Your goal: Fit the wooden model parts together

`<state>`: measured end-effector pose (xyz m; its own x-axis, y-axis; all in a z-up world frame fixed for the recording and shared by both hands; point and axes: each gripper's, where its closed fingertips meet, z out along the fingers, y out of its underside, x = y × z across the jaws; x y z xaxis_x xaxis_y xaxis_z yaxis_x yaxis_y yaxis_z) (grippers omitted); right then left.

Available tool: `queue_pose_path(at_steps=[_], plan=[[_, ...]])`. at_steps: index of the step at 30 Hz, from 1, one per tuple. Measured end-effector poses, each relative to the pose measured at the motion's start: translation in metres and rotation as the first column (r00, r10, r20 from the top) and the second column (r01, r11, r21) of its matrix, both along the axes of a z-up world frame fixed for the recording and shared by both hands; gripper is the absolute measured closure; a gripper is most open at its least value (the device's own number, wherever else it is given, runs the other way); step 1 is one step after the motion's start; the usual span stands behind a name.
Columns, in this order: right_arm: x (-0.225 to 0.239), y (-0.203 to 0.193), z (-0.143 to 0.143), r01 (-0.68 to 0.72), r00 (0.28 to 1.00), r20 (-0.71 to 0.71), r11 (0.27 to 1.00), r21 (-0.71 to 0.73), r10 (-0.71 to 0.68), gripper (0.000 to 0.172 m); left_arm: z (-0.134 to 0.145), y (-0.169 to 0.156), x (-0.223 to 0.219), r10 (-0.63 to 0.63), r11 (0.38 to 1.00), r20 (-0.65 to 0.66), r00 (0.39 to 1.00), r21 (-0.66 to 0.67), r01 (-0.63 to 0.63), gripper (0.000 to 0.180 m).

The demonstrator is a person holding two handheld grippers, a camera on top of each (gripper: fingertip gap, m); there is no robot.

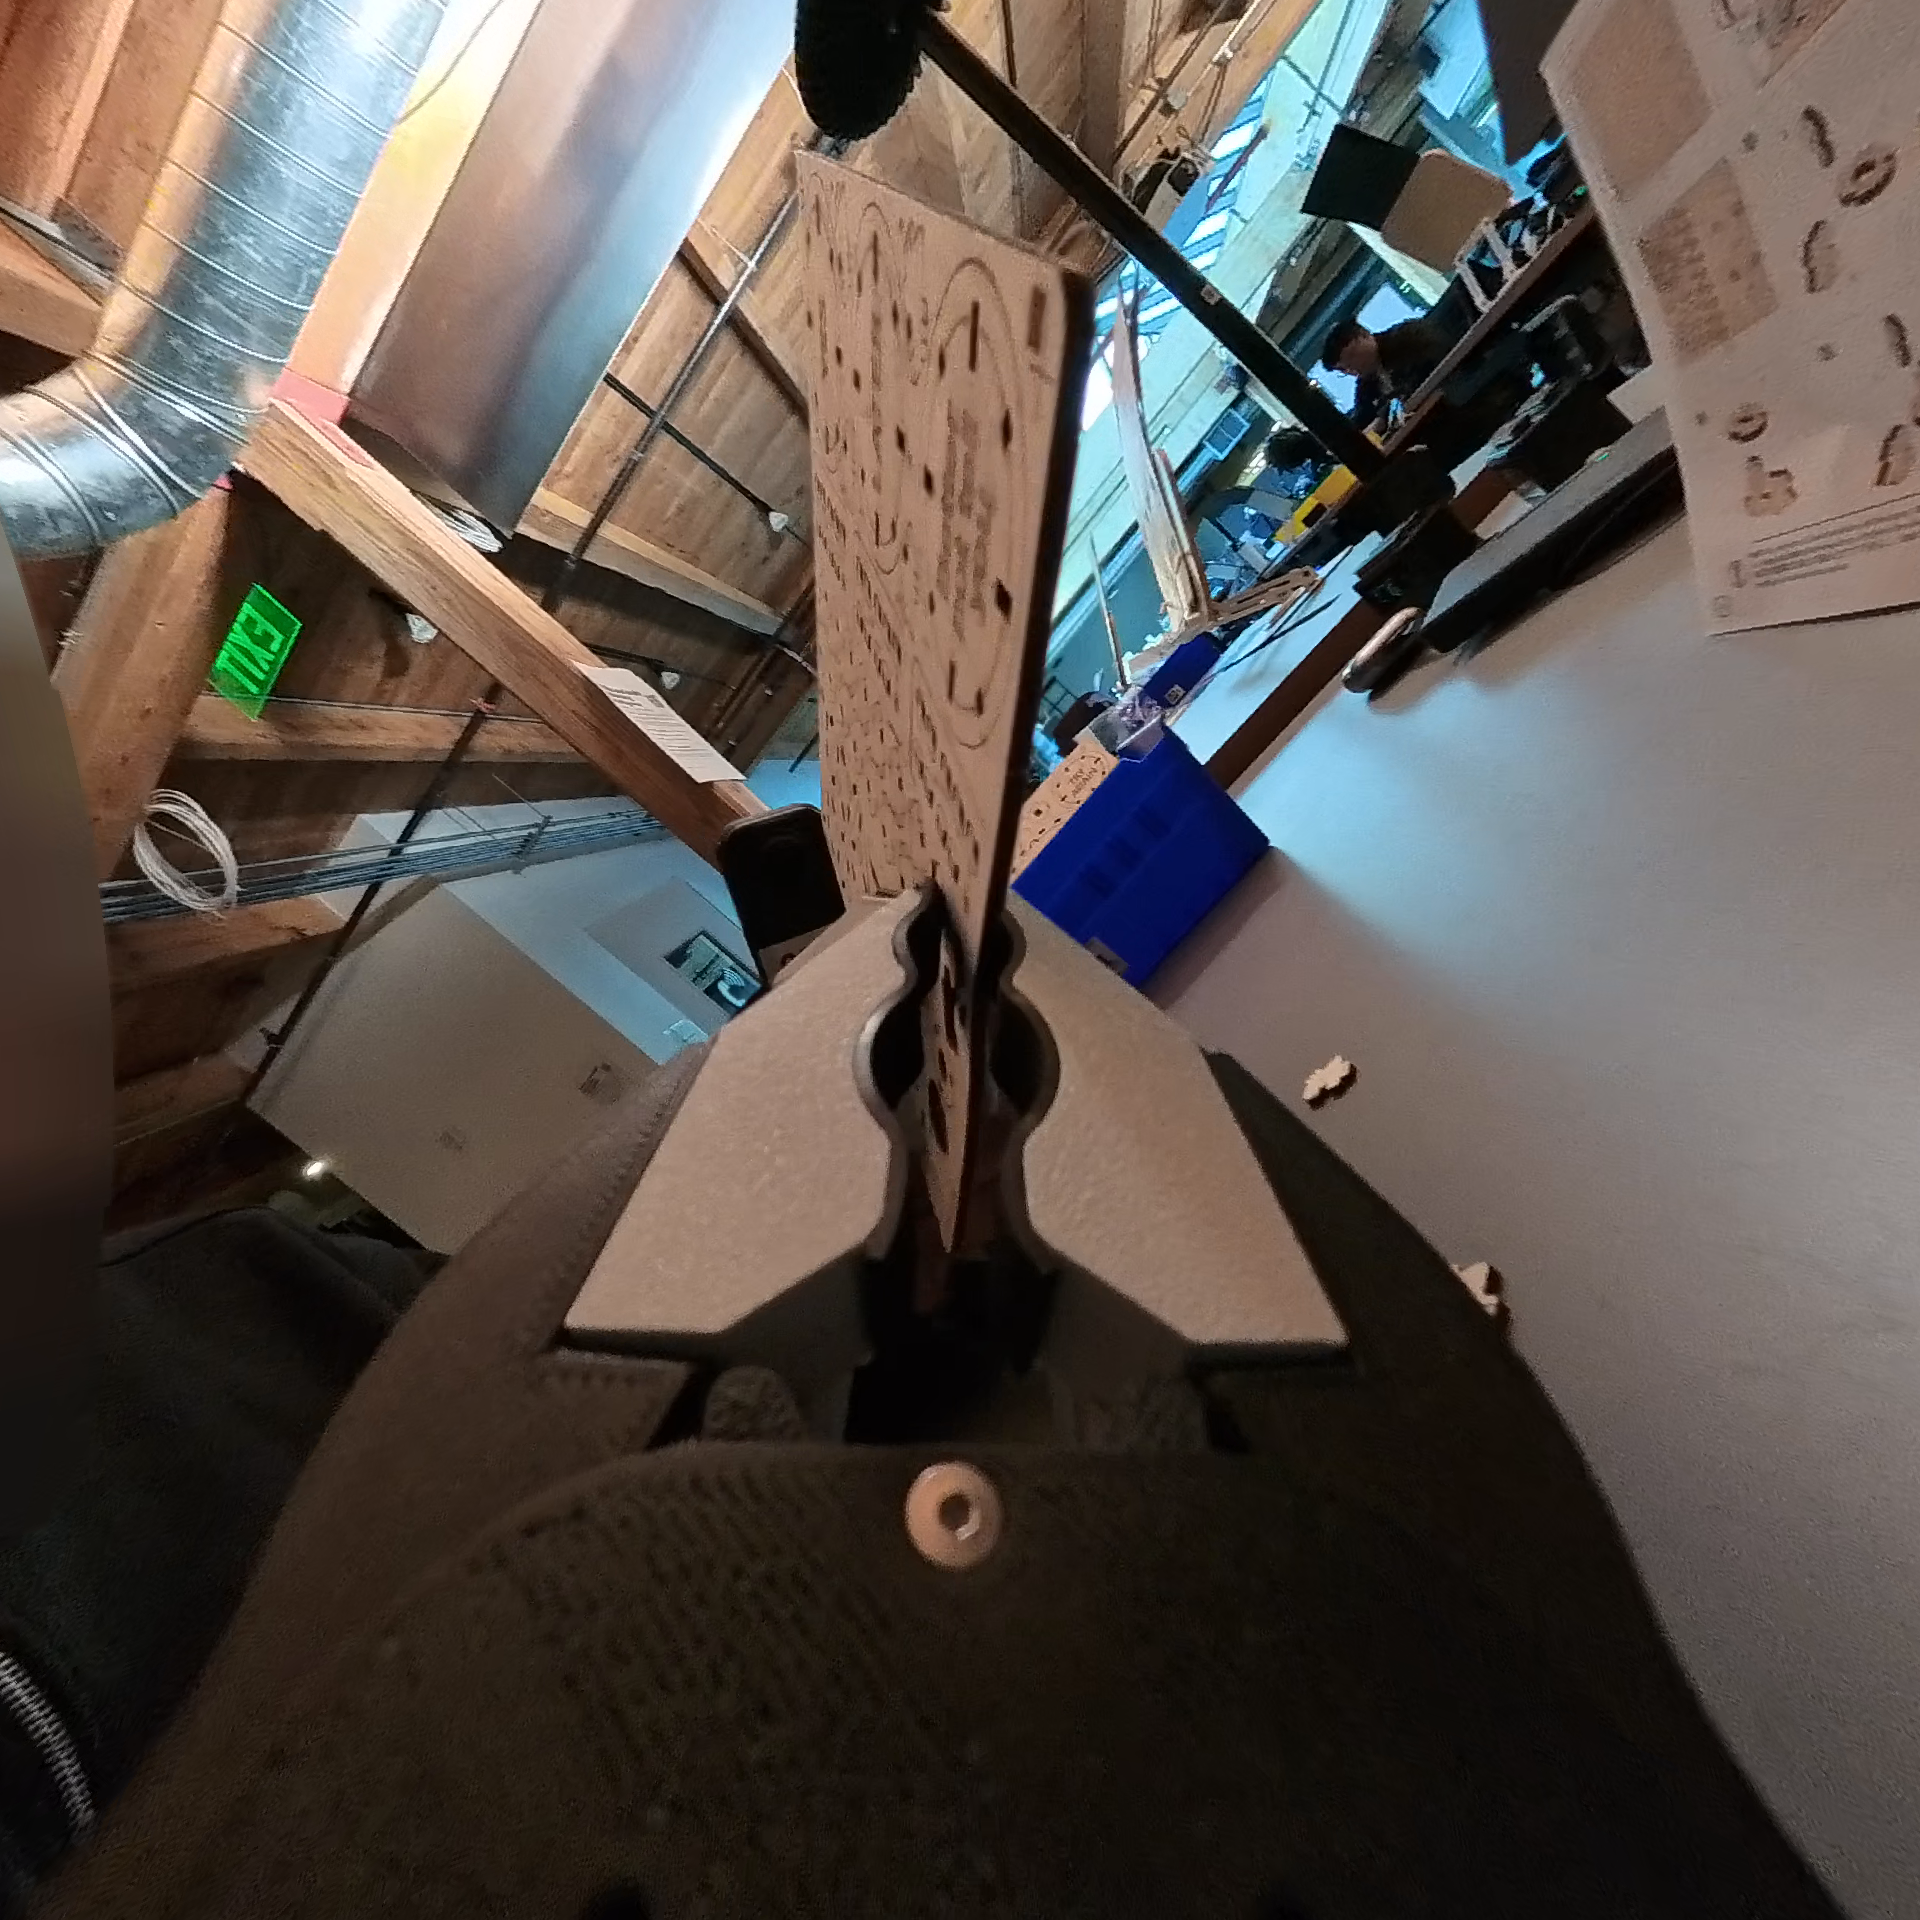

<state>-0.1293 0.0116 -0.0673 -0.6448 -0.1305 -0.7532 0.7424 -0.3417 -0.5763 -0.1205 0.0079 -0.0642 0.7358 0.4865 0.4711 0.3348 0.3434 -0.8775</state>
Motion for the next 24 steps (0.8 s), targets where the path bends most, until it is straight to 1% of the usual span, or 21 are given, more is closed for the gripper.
queue_pose_path(at_steps=[5,7,8,13,15,17,19,21,22,24], plan=[[-0.002,-0.001,-0.003,0.044,0.999,-0.022,0.998,0.047,-0.043,0.166,-0.002,-0.001,-0.002,0.021,1.000,0.013,1.000,0.002,-0.021,0.180],[-0.003,-0.002,0.000,0.070,0.996,-0.053,0.995,0.074,-0.066,0.166,0.000,-0.002,-0.002,0.012,0.996,0.065,0.998,0.092,-0.018,0.178],[-0.003,-0.002,-0.001,0.090,0.994,-0.073,0.991,0.096,-0.083,0.166,0.000,-0.002,-0.003,0.006,0.992,0.086,0.996,0.121,-0.017,0.180],[-0.005,-0.003,-0.002,0.126,0.988,-0.109,0.983,0.132,-0.112,0.165,-0.001,-0.004,-0.004,0.025,0.992,0.083,0.996,0.122,-0.035,0.178],[-0.006,-0.004,-0.001,0.120,0.989,-0.096,0.986,0.119,-0.109,0.165,0.000,-0.004,-0.005,0.027,0.993,0.074,0.997,0.116,-0.036,0.179],[-0.005,-0.005,0.000,0.094,0.994,-0.058,0.993,0.067,-0.090,0.165,0.001,-0.005,-0.004,0.017,0.991,0.072,0.997,0.130,-0.026,0.178],[-0.005,-0.006,0.003,0.075,0.996,-0.059,0.997,0.029,-0.073,0.167,0.003,-0.007,-0.005,-0.030,0.979,0.105,0.994,0.205,0.008,0.180],[-0.006,-0.008,0.004,0.095,0.993,-0.075,0.995,0.041,-0.092,0.166,0.004,-0.012,-0.007,-0.045,0.966,0.127,0.991,0.260,0.011,0.180],[-0.008,-0.007,0.004,0.119,0.990,-0.084,0.991,0.054,-0.114,0.161,0.006,-0.016,-0.008,-0.026,0.966,0.117,0.993,0.257,-0.005,0.180],[-0.014,0.000,0.005,0.177,0.981,-0.096,0.982,0.072,-0.169,0.124,0.009,-0.026,-0.011,0.015,0.972,0.083,0.996,0.232,-0.034,0.180]])
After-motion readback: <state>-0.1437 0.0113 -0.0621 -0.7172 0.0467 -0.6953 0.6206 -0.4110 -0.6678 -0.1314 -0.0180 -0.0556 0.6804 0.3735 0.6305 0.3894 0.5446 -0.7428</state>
